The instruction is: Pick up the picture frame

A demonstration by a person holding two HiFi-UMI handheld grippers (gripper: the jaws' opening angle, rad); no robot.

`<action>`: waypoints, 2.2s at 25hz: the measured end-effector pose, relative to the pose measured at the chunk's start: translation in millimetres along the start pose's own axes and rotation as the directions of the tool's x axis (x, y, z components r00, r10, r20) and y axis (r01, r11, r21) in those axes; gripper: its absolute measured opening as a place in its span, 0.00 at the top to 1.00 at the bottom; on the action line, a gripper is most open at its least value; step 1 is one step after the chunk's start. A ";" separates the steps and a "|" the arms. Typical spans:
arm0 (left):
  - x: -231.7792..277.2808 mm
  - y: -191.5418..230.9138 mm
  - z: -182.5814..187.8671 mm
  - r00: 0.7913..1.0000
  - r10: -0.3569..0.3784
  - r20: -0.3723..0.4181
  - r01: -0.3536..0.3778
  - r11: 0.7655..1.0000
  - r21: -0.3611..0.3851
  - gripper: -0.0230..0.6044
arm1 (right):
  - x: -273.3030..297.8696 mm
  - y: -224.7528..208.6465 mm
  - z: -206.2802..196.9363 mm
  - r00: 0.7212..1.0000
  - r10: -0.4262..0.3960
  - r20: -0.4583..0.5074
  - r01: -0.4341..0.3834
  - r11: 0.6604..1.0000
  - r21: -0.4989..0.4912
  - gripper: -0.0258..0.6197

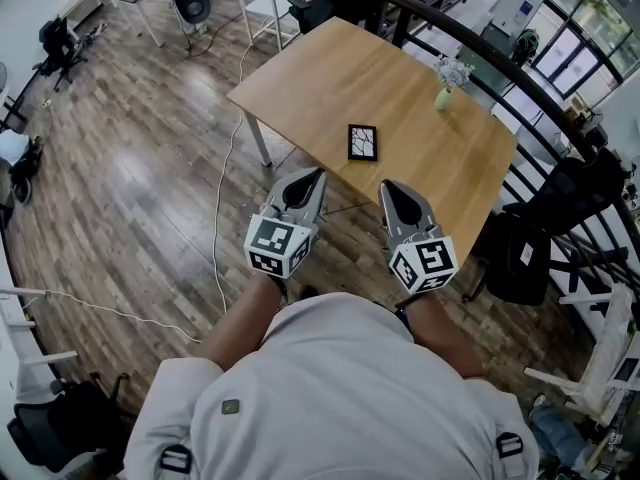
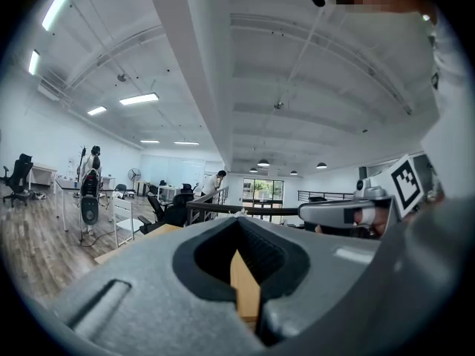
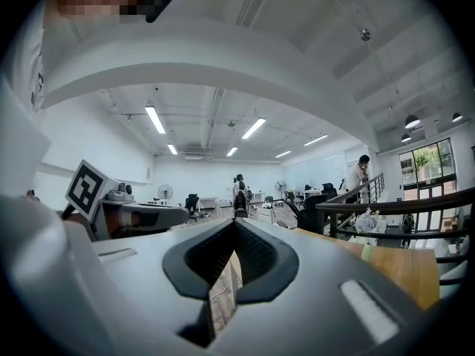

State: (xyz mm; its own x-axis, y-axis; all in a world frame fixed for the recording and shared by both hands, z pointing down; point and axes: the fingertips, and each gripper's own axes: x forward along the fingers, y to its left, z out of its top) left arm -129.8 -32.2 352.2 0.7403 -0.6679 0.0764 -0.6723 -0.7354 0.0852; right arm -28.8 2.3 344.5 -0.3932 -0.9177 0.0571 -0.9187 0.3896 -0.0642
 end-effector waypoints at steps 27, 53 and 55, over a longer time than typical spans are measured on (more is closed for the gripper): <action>128.2 26.7 -2.7 0.998 -0.020 -0.059 0.020 1.000 -0.006 0.96 | 74.4 -108.3 0.5 1.000 0.017 -0.003 -0.016 0.999 0.043 0.95; 274.2 12.7 -40.7 0.981 -0.040 -0.191 0.037 0.999 -0.016 0.96 | 94.7 -272.8 -34.5 0.997 -0.036 -0.071 0.048 0.983 0.177 0.95; 279.7 23.2 -43.1 0.979 -0.044 -0.201 0.041 0.999 -0.019 0.96 | 105.8 -273.9 -39.8 0.995 -0.036 -0.089 0.051 0.982 0.183 0.95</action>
State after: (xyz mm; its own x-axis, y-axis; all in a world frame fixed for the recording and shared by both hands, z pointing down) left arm 61.7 -231.1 418.4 0.7542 -0.5982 0.2709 -0.6412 -0.7598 0.1074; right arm 179.8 -198.4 407.7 -0.3619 -0.9204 0.1478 -0.9156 0.3211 -0.2421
